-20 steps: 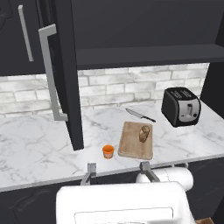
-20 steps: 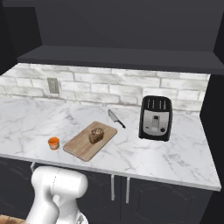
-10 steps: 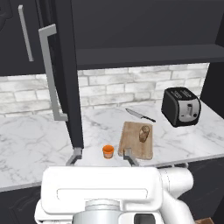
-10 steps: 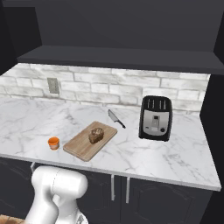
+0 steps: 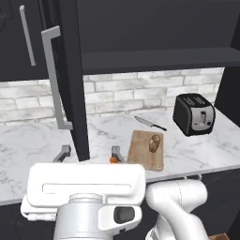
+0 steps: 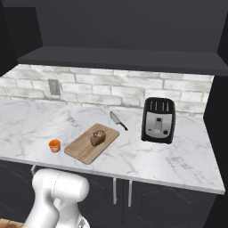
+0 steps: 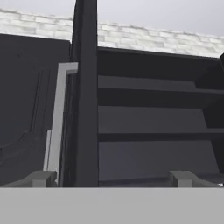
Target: Pick the bread, place it on the cutting board, pick the jam, place it on the counter, and close the cabinet.
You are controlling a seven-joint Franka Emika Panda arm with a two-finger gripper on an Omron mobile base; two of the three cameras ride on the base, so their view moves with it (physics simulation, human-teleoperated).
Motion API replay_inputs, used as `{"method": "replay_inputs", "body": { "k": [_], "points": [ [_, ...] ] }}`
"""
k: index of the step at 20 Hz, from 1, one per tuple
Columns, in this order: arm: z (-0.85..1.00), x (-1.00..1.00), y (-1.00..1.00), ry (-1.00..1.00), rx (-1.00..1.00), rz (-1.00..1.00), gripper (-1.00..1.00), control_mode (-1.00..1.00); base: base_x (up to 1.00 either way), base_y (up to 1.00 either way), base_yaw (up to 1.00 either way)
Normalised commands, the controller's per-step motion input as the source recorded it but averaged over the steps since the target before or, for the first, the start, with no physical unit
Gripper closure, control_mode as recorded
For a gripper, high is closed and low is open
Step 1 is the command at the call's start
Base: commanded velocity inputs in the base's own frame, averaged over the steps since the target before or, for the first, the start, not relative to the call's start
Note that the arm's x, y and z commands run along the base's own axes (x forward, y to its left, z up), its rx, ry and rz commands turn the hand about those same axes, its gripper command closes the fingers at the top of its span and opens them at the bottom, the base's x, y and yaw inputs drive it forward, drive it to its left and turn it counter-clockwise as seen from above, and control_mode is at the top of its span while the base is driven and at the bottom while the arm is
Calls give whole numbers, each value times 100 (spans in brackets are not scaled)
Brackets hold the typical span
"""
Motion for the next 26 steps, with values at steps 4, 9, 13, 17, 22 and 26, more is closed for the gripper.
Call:
{"method": "replay_inputs", "body": {
  "k": [4,9,13,17,22,26],
  "points": [
    [0,24,33,0,0,-2,-100,-100,0,0,0],
    [0,28,32,0,0,-3,-100,-100,0,0,0],
    [0,26,30,0,0,-4,-100,-100,0,0,0],
    [0,18,26,0,0,-7,-100,-100,0,0,0],
    [0,14,22,-1,0,-10,-100,-100,0,0,0],
    [0,20,17,-2,0,-10,-100,-100,0,0,0]
  ]
}}
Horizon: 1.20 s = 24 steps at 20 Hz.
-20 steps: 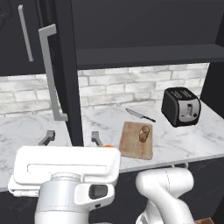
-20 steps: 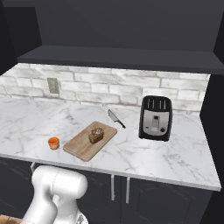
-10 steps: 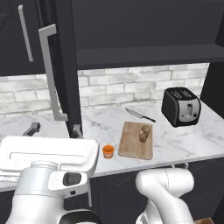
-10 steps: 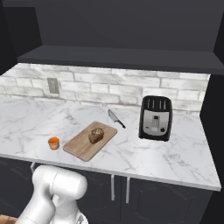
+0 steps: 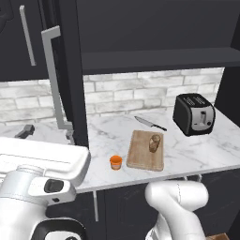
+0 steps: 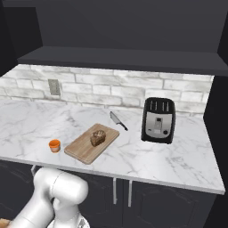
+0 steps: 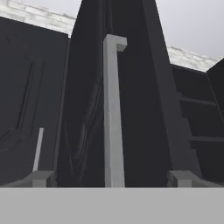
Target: Pick the bread, place it on the cutting board, pick the jam, place it on the counter, and close the cabinet.
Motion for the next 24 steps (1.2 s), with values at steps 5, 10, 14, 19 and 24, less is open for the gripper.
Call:
{"method": "replay_inputs", "body": {
  "k": [5,10,14,19,24],
  "points": [
    [-1,28,17,-3,0,-9,-100,-100,0,0,0],
    [-3,23,4,-2,0,-5,-100,-100,0,0,0],
    [0,8,0,0,0,0,-100,-100,0,0,0],
    [0,8,-13,-1,0,0,-100,-100,0,0,0],
    [0,5,-32,-1,0,0,-100,-100,0,0,0]
  ]
}}
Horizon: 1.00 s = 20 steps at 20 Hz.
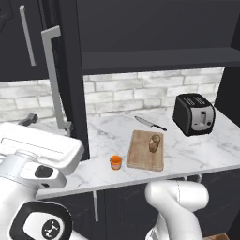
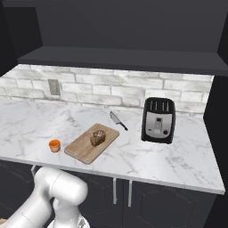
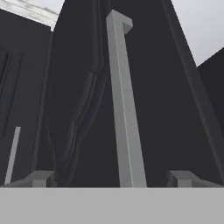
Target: Pick the bread, place it on the cutting board, pick the jam, place it on the counter, and close the cabinet.
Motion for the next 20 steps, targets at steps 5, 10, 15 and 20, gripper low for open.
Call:
{"method": "replay_inputs", "body": {
  "k": [5,10,15,20],
  "points": [
    [-1,9,-24,-1,0,0,-100,-100,0,0,0],
    [0,9,-33,-2,0,0,-100,-100,0,0,0],
    [0,19,-50,-1,0,0,-100,-100,0,0,0],
    [0,21,-51,0,0,1,-100,-100,0,0,0]
  ]
}}
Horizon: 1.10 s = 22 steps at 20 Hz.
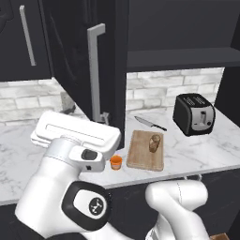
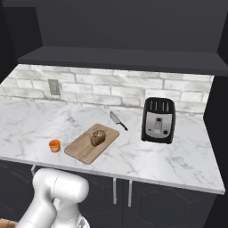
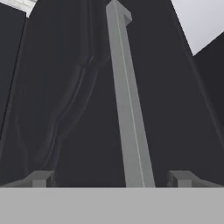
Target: Pick the bread, place it on the cutting board, pick the jam, place it on the counter, and close the cabinet.
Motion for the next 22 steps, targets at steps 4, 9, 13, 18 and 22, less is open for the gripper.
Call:
{"method": "replay_inputs", "body": {
  "k": [4,9,13,18,22],
  "points": [
    [0,21,-50,0,0,2,-100,-100,0,0,0],
    [0,23,-50,0,0,3,-100,-100,0,0,0],
    [0,27,-45,0,0,2,-100,-100,0,0,0],
    [0,38,-39,0,0,1,-100,-100,0,0,0],
    [0,48,-33,0,0,1,-100,-100,0,0,0]
  ]
}}
